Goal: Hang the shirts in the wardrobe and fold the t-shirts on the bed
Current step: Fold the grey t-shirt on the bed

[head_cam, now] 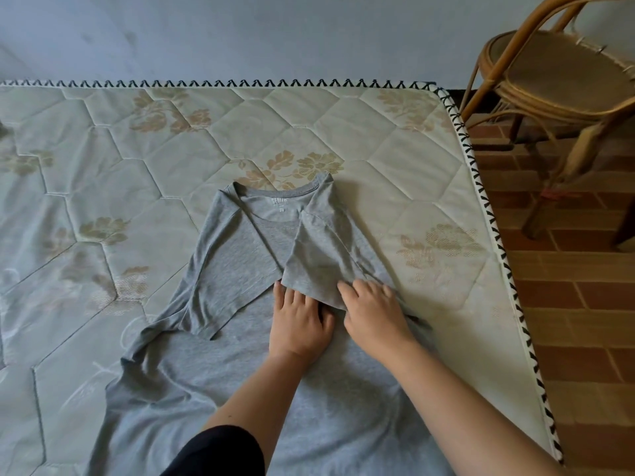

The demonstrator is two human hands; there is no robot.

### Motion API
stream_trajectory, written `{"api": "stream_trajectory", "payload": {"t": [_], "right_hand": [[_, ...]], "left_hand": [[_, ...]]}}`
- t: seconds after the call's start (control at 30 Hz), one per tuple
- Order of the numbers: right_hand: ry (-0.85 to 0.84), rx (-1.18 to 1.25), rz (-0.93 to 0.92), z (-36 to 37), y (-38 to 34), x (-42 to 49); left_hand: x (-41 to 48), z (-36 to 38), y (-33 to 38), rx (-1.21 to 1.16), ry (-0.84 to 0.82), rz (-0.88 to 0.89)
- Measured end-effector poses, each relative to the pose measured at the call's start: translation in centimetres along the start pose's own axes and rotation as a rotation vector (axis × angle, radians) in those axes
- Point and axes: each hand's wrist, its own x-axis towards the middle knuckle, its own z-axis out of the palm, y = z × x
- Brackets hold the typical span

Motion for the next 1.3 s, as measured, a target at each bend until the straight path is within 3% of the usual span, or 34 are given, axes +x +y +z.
{"api": "stream_trajectory", "payload": {"t": [0.13, 0.2, 0.3, 0.37, 0.47, 0.53, 0.73, 0.97, 1.3], "right_hand": [[-0.086, 0.062, -0.019, -1.6, -1.2, -0.3], [-0.227, 0.086, -0.075, -2.3, -1.5, -0.3], [-0.254, 0.146, -0.096, -2.6, -1.6, -0.3], [-0.202, 0.214, -0.075, -2.2, -1.6, -0.3], [-0.062, 0.300, -0.070, -0.7, -1.8, 0.1], [-0.077, 0.286, -0.071, -0.2, -1.6, 1.0], [-0.322, 0.166, -0.136, 1.0, -1.5, 4.6], [-0.228, 0.018, -0.073, 2.6, 1.2, 10.5], [-0.254, 0.000, 0.081, 2.2, 3.2, 18.6]], "left_hand": [[-0.7, -1.5, 0.1, -0.210, 0.055, -0.140], [-1.1, -2.5, -0.1, -0.417, 0.183, -0.314], [-0.4, -4.0, -0.2, -0.425, 0.398, -0.400], [0.8, -4.4, -0.4, -0.277, 0.313, -0.281], [2.0, -3.2, -1.5, -0.005, -0.009, -0.023], [1.9, -2.0, -2.3, 0.069, -0.117, 0.028], [1.8, -0.5, -2.9, 0.012, -0.032, -0.011], [1.9, 0.3, -3.4, 0.100, 0.047, 0.037], [1.8, 0.5, -3.5, 0.035, 0.055, -0.017]]}}
